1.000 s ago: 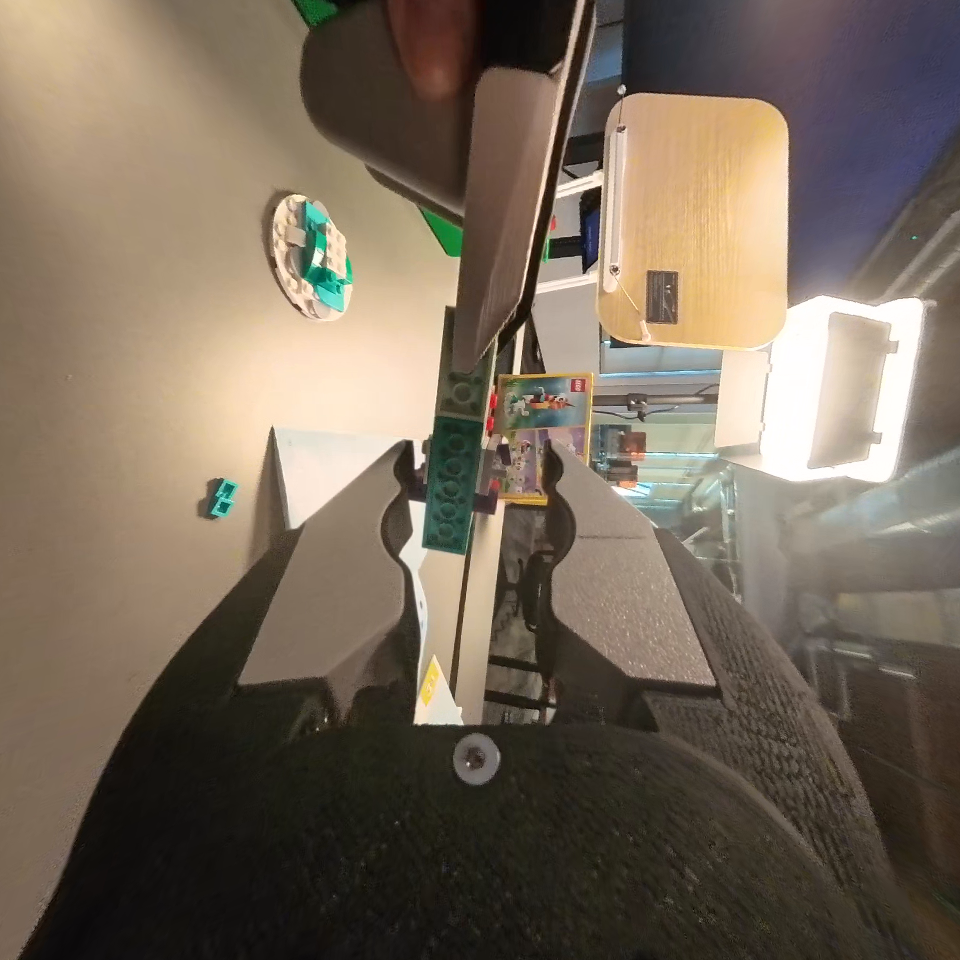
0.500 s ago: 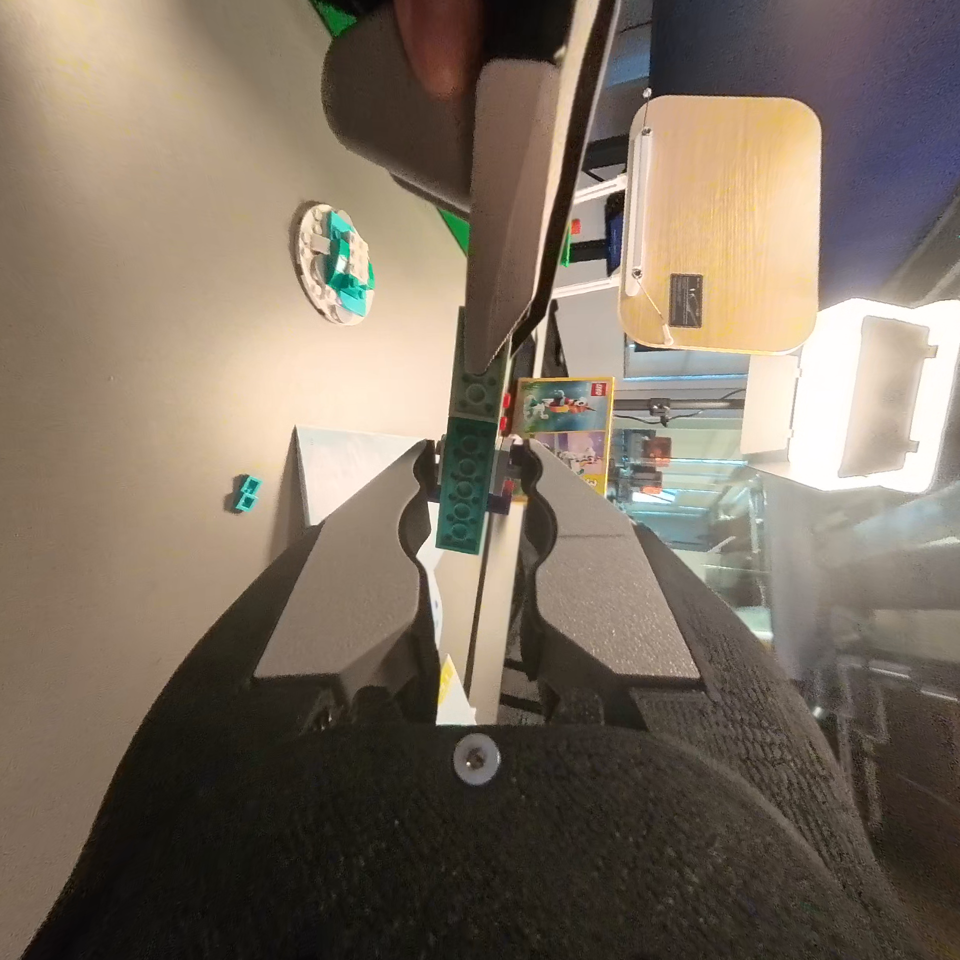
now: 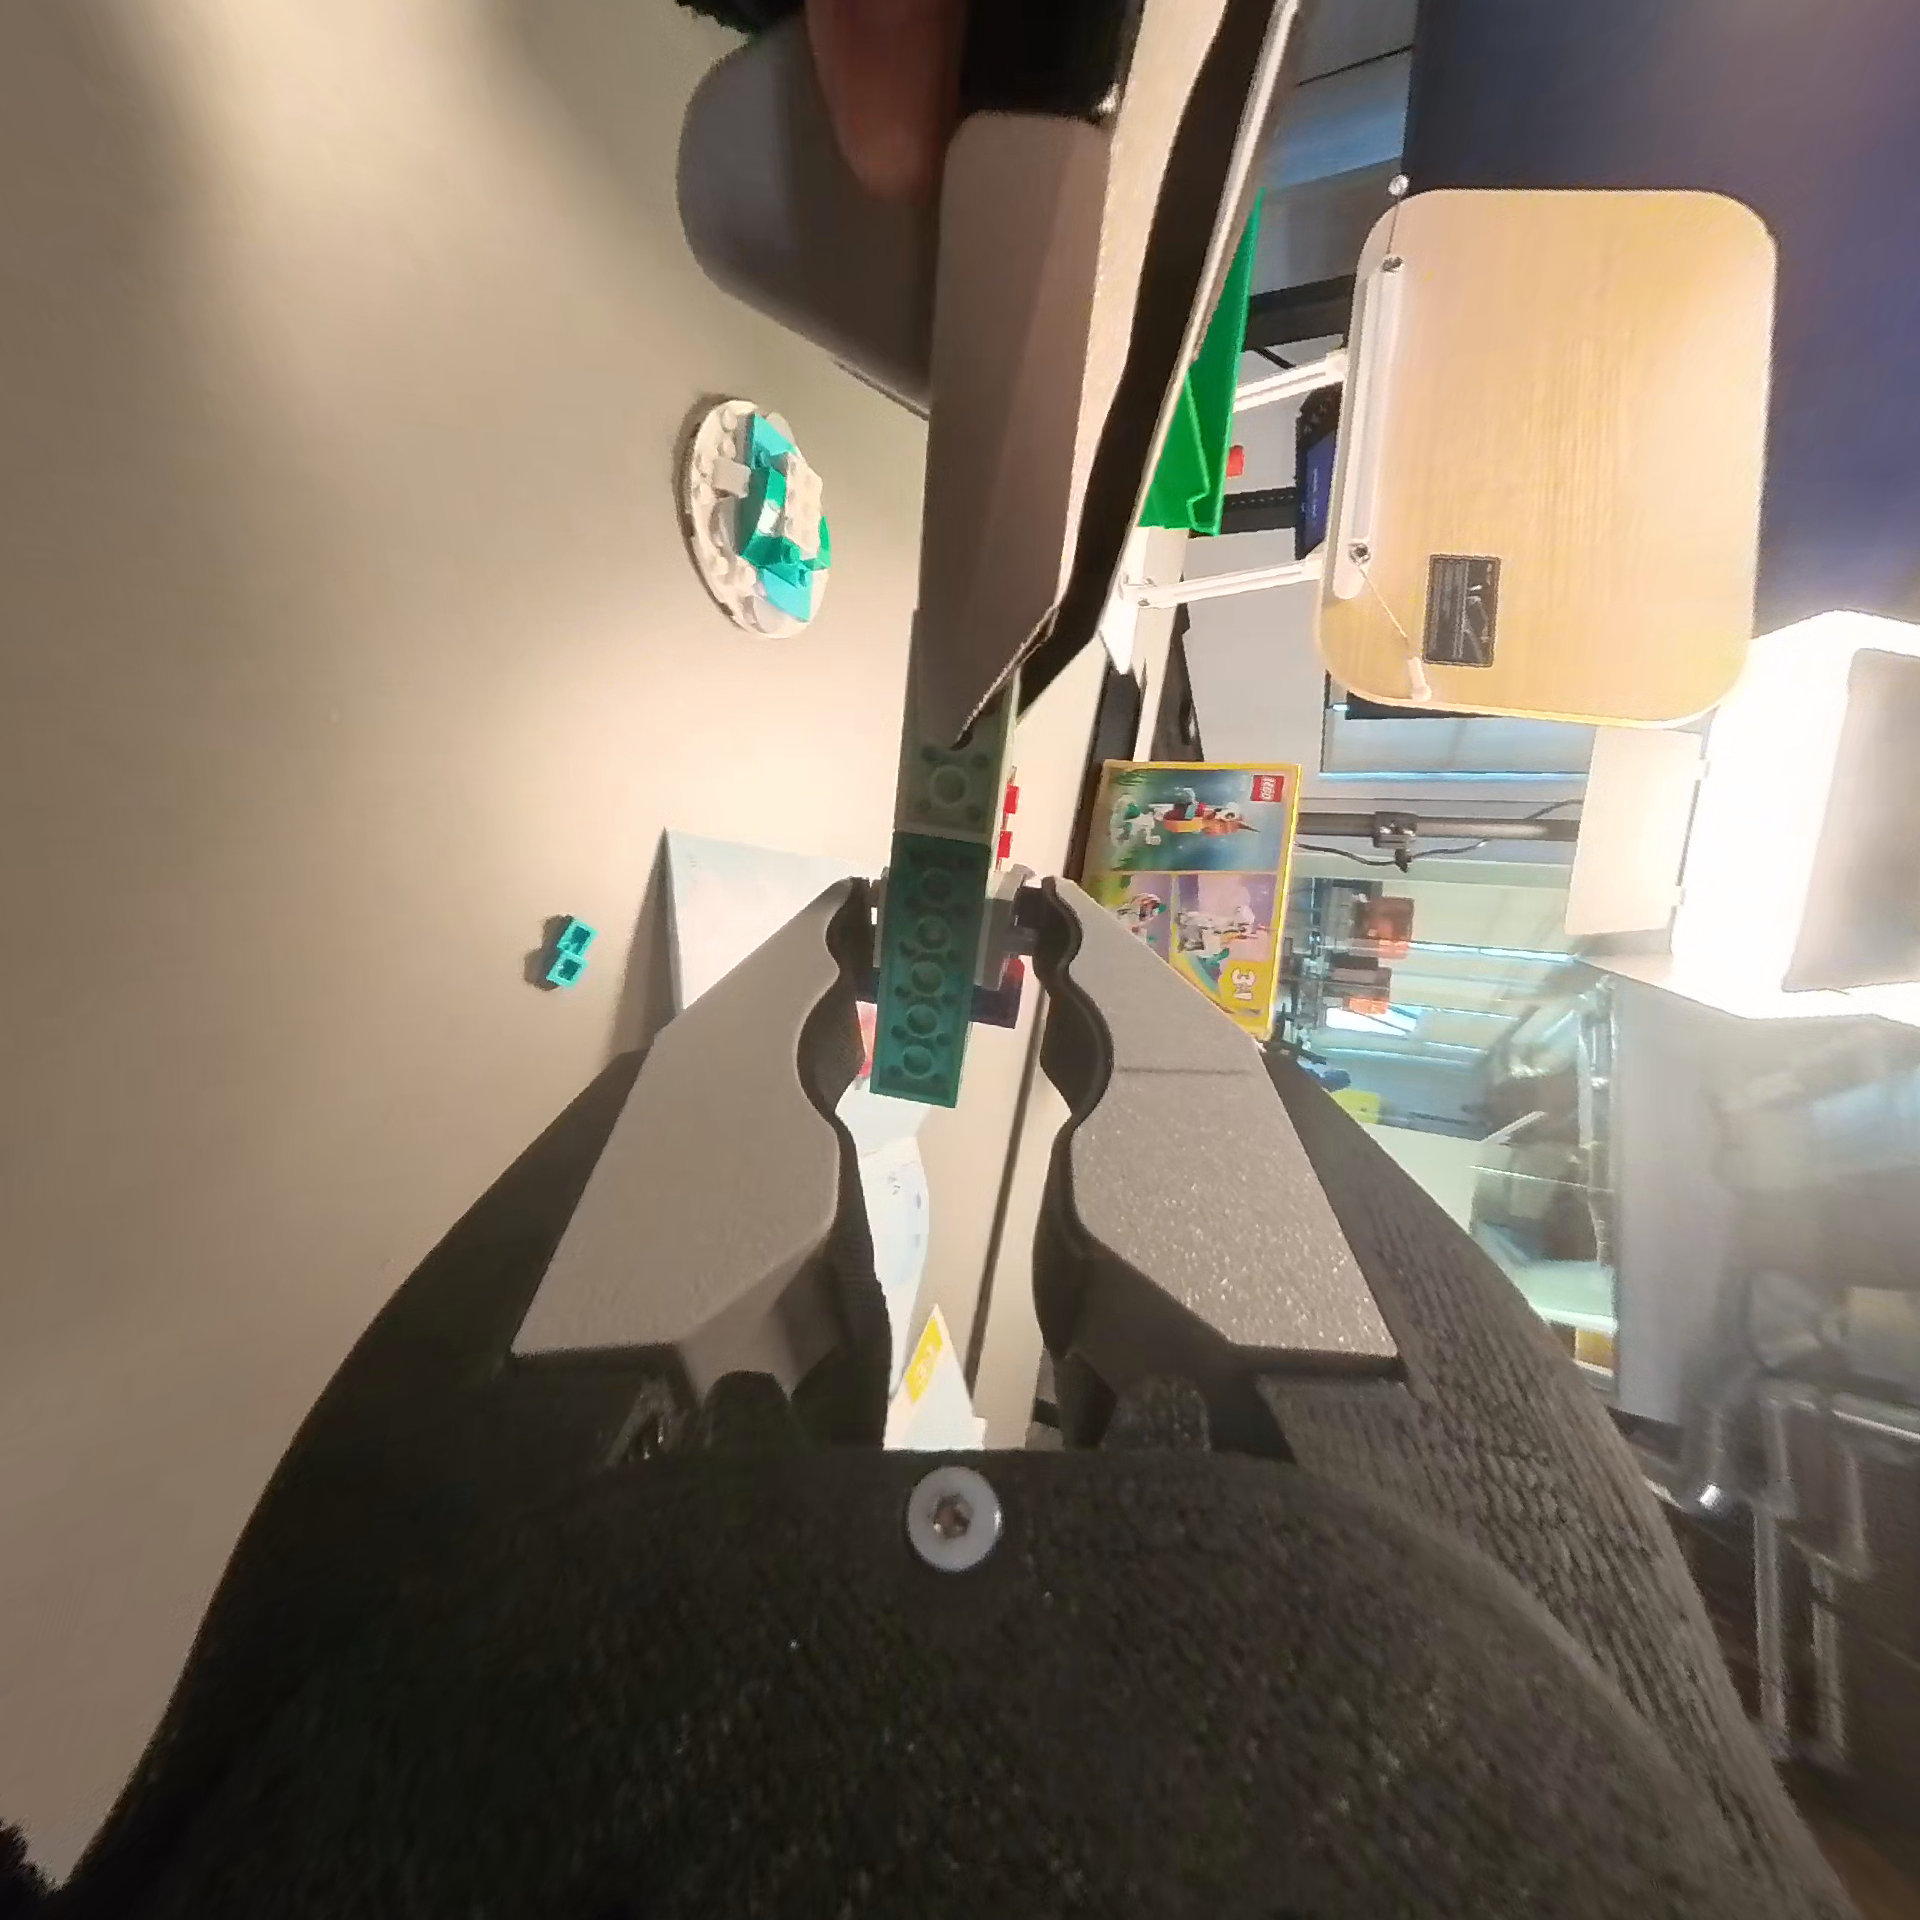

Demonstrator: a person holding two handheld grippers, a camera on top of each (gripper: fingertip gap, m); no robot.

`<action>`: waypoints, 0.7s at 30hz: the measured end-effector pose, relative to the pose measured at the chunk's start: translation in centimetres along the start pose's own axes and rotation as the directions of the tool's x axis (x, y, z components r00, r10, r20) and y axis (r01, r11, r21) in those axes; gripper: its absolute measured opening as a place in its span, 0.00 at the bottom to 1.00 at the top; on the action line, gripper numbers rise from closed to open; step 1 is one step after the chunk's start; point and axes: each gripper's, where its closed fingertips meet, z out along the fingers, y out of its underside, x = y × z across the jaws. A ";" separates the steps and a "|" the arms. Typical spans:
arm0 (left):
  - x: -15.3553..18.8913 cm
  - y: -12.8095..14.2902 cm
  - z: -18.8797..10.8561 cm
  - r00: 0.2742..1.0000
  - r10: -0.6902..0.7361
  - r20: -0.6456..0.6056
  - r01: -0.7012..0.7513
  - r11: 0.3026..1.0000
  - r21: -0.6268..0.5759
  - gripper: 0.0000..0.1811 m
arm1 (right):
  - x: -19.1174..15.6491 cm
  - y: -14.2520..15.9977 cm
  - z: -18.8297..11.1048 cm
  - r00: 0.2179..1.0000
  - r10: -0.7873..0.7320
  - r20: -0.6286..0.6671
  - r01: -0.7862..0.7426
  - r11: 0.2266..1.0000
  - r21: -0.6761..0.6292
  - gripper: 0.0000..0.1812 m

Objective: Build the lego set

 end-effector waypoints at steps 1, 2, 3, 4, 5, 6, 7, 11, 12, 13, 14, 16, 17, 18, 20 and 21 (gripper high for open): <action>0.0 0.1 0.0 1.000 -0.002 -0.003 0.002 1.000 -0.001 0.06 | -0.1 0.0 0.0 1.000 0.002 0.002 -0.002 1.000 0.002 0.16; 0.1 0.2 0.1 1.000 -0.002 -0.006 0.002 1.000 -0.004 0.06 | -0.2 0.0 0.0 1.000 0.003 0.005 -0.003 1.000 0.002 0.16; 0.1 0.4 0.2 1.000 -0.004 -0.009 0.004 1.000 -0.008 0.06 | -0.4 0.1 0.0 1.000 0.003 0.009 -0.003 1.000 0.000 0.16; 0.1 0.5 0.3 1.000 -0.008 -0.011 0.008 1.000 -0.013 0.06 | -0.6 0.1 0.0 1.000 0.000 0.012 0.000 1.000 -0.003 0.16; 0.1 0.7 0.3 1.000 -0.012 -0.014 0.011 1.000 -0.017 0.06 | -0.8 0.2 0.0 1.000 -0.003 0.015 0.003 1.000 -0.007 0.16; 0.2 0.9 0.4 1.000 -0.017 -0.017 0.017 1.000 -0.021 0.06 | -1.0 0.3 0.0 1.000 -0.004 0.021 0.004 1.000 -0.011 0.16; 0.2 1.1 0.5 1.000 -0.023 -0.020 0.023 0.999 -0.023 0.06 | -1.1 0.3 0.1 1.000 -0.005 0.023 0.005 1.000 -0.013 0.16; 0.3 1.4 0.7 0.999 -0.042 -0.030 0.041 0.999 -0.023 0.06 | -1.5 0.4 0.1 1.000 0.001 0.022 -0.001 1.000 -0.020 0.17; 0.2 1.4 0.7 0.998 -0.047 -0.030 0.046 0.999 -0.019 0.06 | -1.5 0.4 0.1 1.000 0.001 0.013 -0.001 1.000 -0.025 0.16; 0.2 1.4 0.7 0.998 -0.051 -0.032 0.051 0.999 -0.018 0.06 | -1.5 0.5 0.1 1.000 0.001 0.004 -0.001 1.000 -0.027 0.17; 0.2 1.5 0.8 0.998 -0.051 -0.033 0.051 0.999 -0.016 0.06 | -1.5 0.5 0.1 1.000 0.005 -0.004 -0.005 1.000 -0.031 0.17; 0.1 1.4 0.8 0.998 -0.054 -0.032 0.054 0.998 -0.008 0.06 | -1.5 0.6 0.1 0.999 0.013 -0.030 -0.014 0.999 -0.034 0.16; 0.1 1.4 0.9 0.998 -0.053 -0.031 0.053 0.999 -0.008 0.06 | -1.5 0.7 0.2 0.999 0.024 -0.039 -0.025 0.999 -0.037 0.16; 0.0 1.3 0.9 0.998 -0.054 -0.029 0.054 0.999 -0.004 0.06 | -1.5 0.7 0.2 0.998 0.033 -0.051 -0.035 0.999 -0.038 0.16; 0.0 1.3 1.1 0.998 -0.053 -0.026 0.053 0.999 -0.002 0.06 | -1.5 0.9 0.3 0.997 0.044 -0.070 -0.047 0.998 -0.041 0.16; 0.0 1.3 1.2 0.998 -0.051 -0.025 0.051 0.999 -0.001 0.06 | -1.5 1.0 0.3 0.996 0.051 -0.077 -0.054 0.998 -0.042 0.16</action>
